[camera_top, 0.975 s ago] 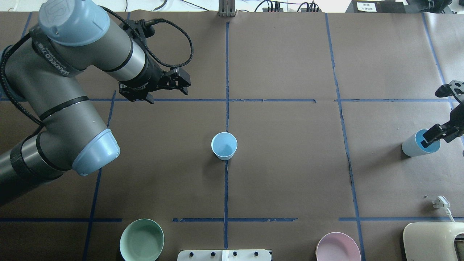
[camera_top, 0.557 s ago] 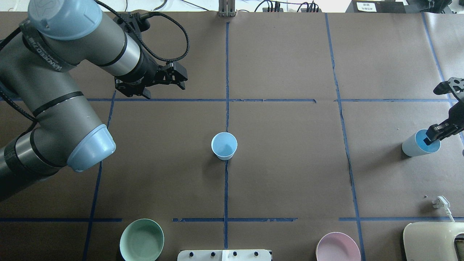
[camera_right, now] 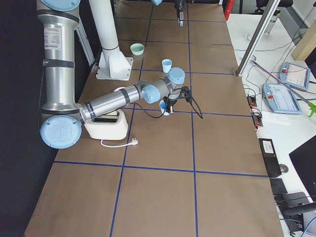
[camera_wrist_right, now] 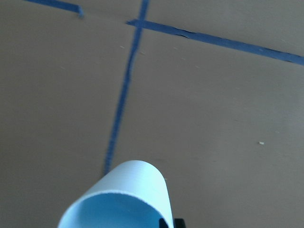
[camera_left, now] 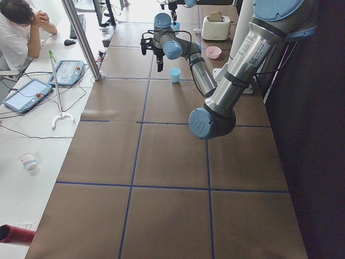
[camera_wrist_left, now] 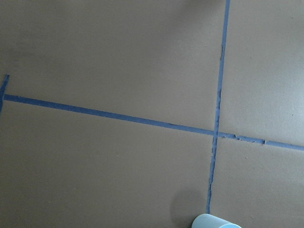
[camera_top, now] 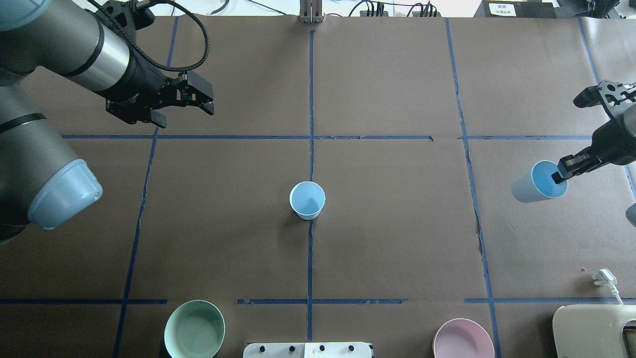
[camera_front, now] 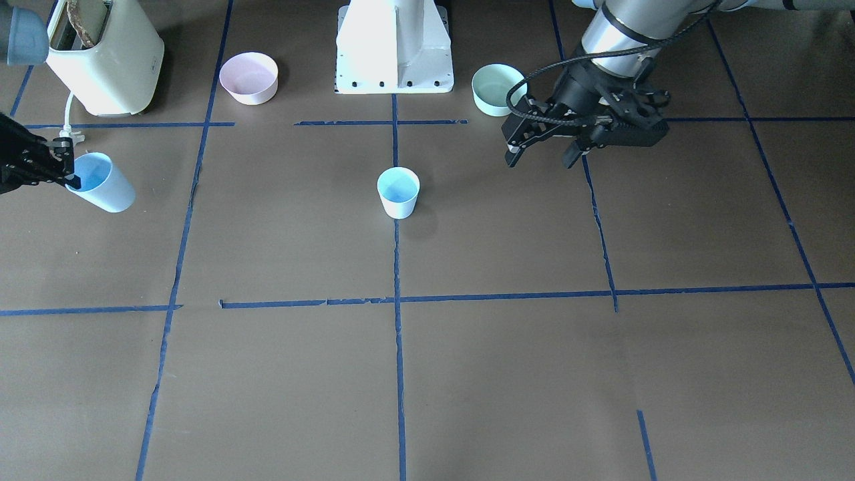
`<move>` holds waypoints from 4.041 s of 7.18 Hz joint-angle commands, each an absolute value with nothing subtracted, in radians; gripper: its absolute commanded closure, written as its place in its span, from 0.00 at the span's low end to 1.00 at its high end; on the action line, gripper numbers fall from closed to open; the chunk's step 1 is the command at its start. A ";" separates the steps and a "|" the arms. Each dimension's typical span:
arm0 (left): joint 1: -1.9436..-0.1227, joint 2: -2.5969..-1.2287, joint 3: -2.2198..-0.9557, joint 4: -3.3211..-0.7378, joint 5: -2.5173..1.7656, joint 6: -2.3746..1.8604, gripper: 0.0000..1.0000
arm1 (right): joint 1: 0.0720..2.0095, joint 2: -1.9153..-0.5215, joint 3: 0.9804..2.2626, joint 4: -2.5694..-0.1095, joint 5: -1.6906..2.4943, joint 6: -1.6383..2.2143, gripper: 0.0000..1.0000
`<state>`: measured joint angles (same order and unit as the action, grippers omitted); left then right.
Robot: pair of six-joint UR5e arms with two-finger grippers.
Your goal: Stack blue cups with both arms
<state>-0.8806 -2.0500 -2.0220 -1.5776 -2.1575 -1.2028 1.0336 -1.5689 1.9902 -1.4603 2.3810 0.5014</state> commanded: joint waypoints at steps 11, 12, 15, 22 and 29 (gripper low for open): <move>-0.925 -1.885 -2.102 -1.578 -2.157 -1.137 0.00 | 0.546 -0.908 1.806 -1.493 2.028 1.488 0.99; -0.923 -1.885 -2.102 -1.578 -2.157 -1.137 0.00 | 0.540 -0.914 1.805 -1.494 2.028 1.486 0.99; -0.922 -1.888 -2.105 -1.580 -2.157 -1.144 0.00 | 0.535 -0.916 1.792 -1.496 2.025 1.485 0.93; -0.920 -1.855 -2.111 -1.582 -2.154 -1.134 0.00 | 0.581 -0.970 1.875 -1.499 2.035 1.474 0.00; -1.216 -1.562 -2.039 -1.571 -2.177 -0.287 0.00 | 1.107 -1.512 1.956 -1.502 2.196 0.589 0.00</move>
<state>-1.1253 -1.5832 -2.0808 -1.5773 -2.1647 -0.4433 0.9874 -1.4414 1.9853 -1.4993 2.1408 0.8060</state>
